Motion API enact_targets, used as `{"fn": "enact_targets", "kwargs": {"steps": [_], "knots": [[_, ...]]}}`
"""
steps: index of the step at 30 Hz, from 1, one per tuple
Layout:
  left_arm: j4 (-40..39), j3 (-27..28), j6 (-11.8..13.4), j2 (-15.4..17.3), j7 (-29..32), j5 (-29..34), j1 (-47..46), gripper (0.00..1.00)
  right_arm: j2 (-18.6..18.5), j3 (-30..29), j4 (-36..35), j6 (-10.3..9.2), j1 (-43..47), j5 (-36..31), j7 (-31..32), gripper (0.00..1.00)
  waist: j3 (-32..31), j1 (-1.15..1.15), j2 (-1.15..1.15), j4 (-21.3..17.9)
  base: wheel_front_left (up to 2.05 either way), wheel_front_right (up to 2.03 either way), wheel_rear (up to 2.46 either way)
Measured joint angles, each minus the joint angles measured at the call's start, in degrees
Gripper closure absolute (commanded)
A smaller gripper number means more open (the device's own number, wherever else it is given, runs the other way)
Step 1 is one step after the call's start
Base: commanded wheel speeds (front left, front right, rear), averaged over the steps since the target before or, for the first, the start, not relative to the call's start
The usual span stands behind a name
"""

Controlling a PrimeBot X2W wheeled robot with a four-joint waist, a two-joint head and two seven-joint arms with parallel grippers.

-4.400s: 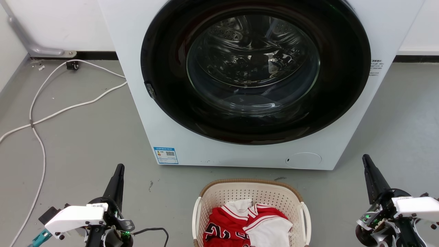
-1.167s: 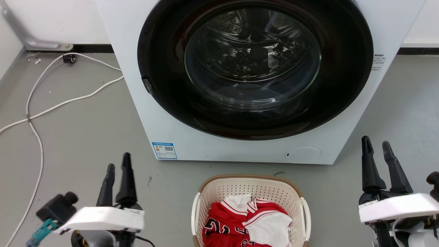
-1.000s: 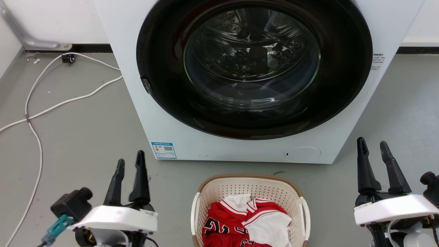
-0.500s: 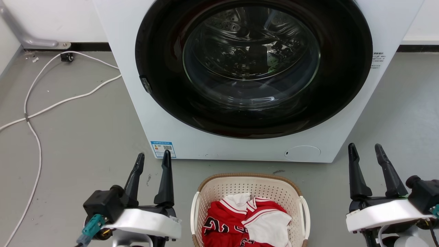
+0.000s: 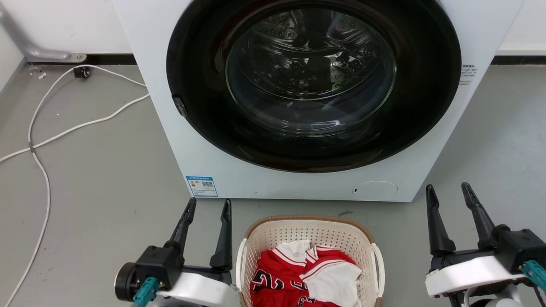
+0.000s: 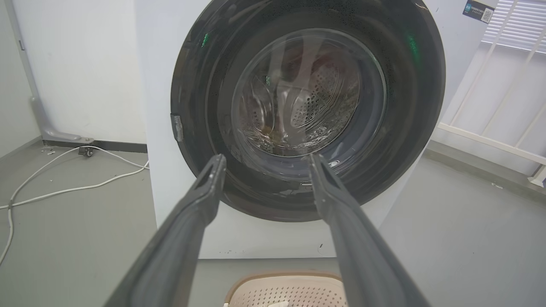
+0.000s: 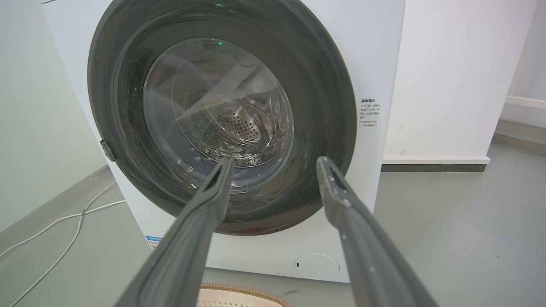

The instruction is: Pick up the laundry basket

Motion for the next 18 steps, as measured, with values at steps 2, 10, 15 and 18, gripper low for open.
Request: {"fn": "enact_targets", "kwargs": {"steps": [2,10,15,18], "knots": [[-0.19,-0.68,0.00,0.07,-0.26,0.69,0.00,0.00,0.00,-0.07,-0.26,0.00,0.02,-0.52,-0.18,0.00,0.12,0.00,0.00,-0.06,0.00,0.00,0.00],[-0.13,-2.49,0.76,0.78,-1.13,5.28,-0.01,0.00,0.00,0.54,-1.35,0.00,0.28,-3.63,-1.13,0.00,0.53,0.00,0.00,-0.26,0.00,0.00,0.00],[1.03,-3.31,2.14,0.94,-1.75,7.35,-0.01,0.00,-0.01,-0.29,-0.70,0.00,0.58,-2.98,-1.65,0.00,0.79,0.00,0.00,-0.29,0.00,0.00,0.00],[1.89,-3.35,2.50,0.87,-2.07,7.66,0.00,0.00,-0.01,-0.58,0.11,0.00,0.60,-3.07,-2.07,0.00,0.82,0.00,0.00,-0.36,0.00,0.00,0.00]]}}
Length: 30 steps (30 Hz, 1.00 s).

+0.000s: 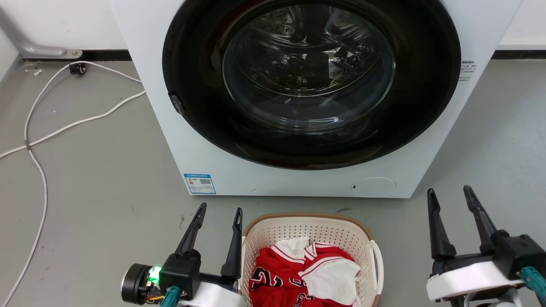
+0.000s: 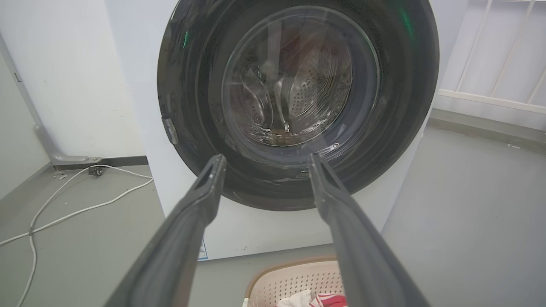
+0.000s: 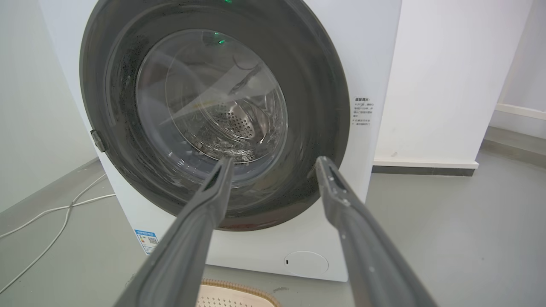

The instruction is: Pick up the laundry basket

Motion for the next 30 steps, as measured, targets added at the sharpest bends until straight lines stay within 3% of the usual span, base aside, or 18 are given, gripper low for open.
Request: {"fn": "enact_targets", "kwargs": {"steps": [9,20,30], "knots": [[2.80,0.93,-0.33,-0.74,-0.80,1.69,0.69,0.00,0.00,0.14,4.58,0.00,0.57,-1.33,-0.88,0.00,-0.05,0.00,0.00,-0.37,0.00,0.00,0.00],[3.60,1.51,-0.96,-1.40,-1.34,5.20,0.75,0.00,0.00,0.52,4.49,0.00,0.49,-3.56,-1.49,0.00,0.22,0.00,0.00,-0.36,0.00,0.00,0.00],[3.56,2.09,-0.92,-1.59,-1.41,4.80,0.75,0.00,0.00,0.54,4.26,0.01,0.48,-3.38,-1.51,0.00,0.17,0.00,0.00,-0.28,0.00,0.00,0.00]]}}
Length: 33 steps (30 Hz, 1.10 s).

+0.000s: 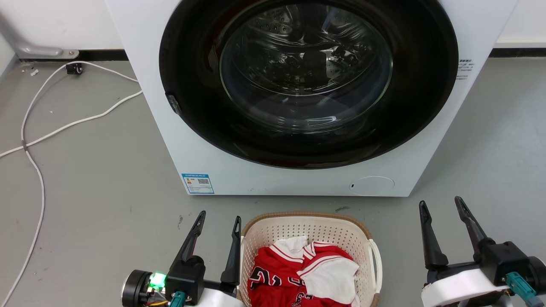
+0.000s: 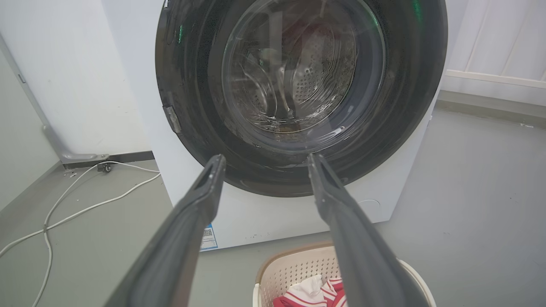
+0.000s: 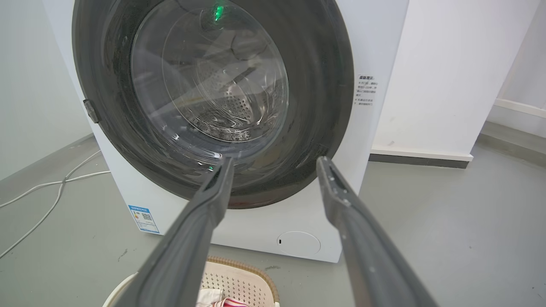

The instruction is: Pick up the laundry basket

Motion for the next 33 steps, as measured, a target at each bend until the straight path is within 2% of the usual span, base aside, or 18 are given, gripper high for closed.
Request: {"fn": "enact_targets", "kwargs": {"steps": [9,17,26,33], "knots": [[-0.13,0.23,-0.05,-0.05,0.00,-0.04,0.01,0.00,0.00,-0.21,-0.22,-0.01,-0.26,0.40,0.00,0.00,0.70,0.00,0.00,-0.25,0.00,0.00,0.00],[1.18,0.19,-0.05,-0.10,-0.01,0.00,-1.74,0.00,0.00,-0.75,1.88,-0.01,-1.86,-0.32,0.00,0.00,4.43,0.00,0.00,-0.53,0.00,0.00,0.00],[5.82,0.16,-0.60,-0.12,-0.08,0.49,-11.44,0.00,-0.01,-2.47,3.41,-0.01,-9.79,-0.68,0.00,0.00,14.40,0.01,0.00,-0.23,0.00,0.00,0.00],[12.71,0.45,-3.55,0.27,-0.09,0.91,-21.96,0.00,-0.02,-2.79,8.15,0.00,-17.19,-1.19,0.00,0.00,24.48,0.01,0.00,0.43,0.00,0.00,0.00]]}}
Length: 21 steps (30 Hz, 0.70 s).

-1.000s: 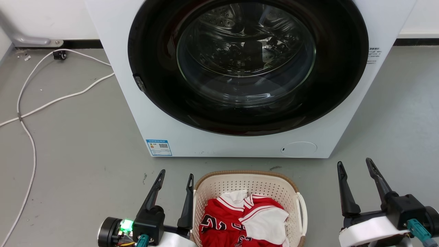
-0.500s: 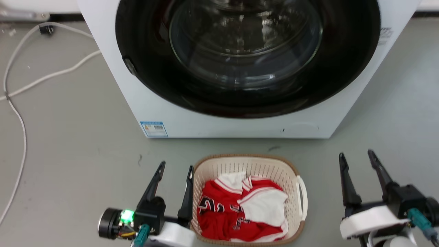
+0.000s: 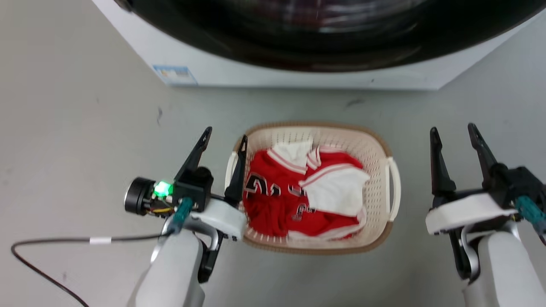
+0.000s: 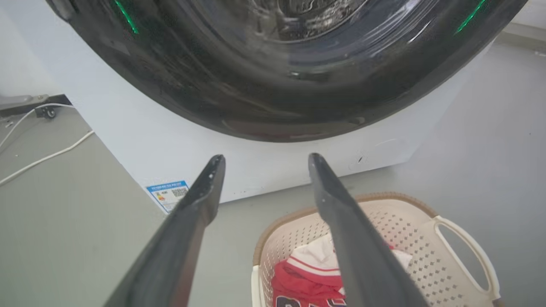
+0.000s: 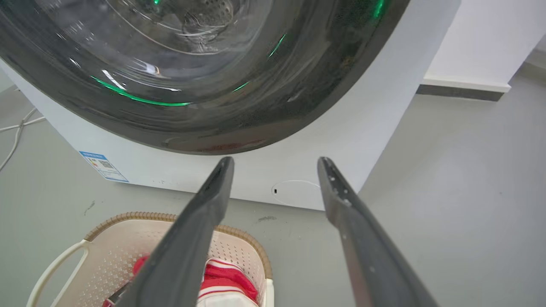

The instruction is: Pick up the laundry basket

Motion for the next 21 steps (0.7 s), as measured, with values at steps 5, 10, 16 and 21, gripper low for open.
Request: {"fn": "enact_targets", "kwargs": {"steps": [5,10,16,21], "knots": [[10.56,0.37,-2.37,0.31,0.01,-0.88,-5.70,0.00,0.00,-1.16,6.00,0.00,-4.90,0.09,0.00,0.00,6.25,0.00,0.00,0.41,0.00,0.00,0.00],[19.67,0.86,-3.03,0.42,0.00,-1.09,-10.78,0.00,0.03,-0.32,15.02,0.00,-9.58,-0.43,0.00,0.00,10.67,0.00,0.00,0.64,0.00,0.00,0.00],[28.86,0.57,-4.05,0.85,0.01,-1.36,-15.61,0.00,0.05,-0.26,26.03,0.00,-15.94,-0.89,0.00,0.00,14.32,0.00,0.00,0.57,0.00,0.00,0.00],[35.10,0.35,-4.95,1.41,0.01,-1.94,-19.40,0.00,0.03,-0.98,35.73,0.00,-20.30,-0.47,0.03,0.00,16.74,0.00,0.00,0.72,0.00,0.00,0.00]]}}
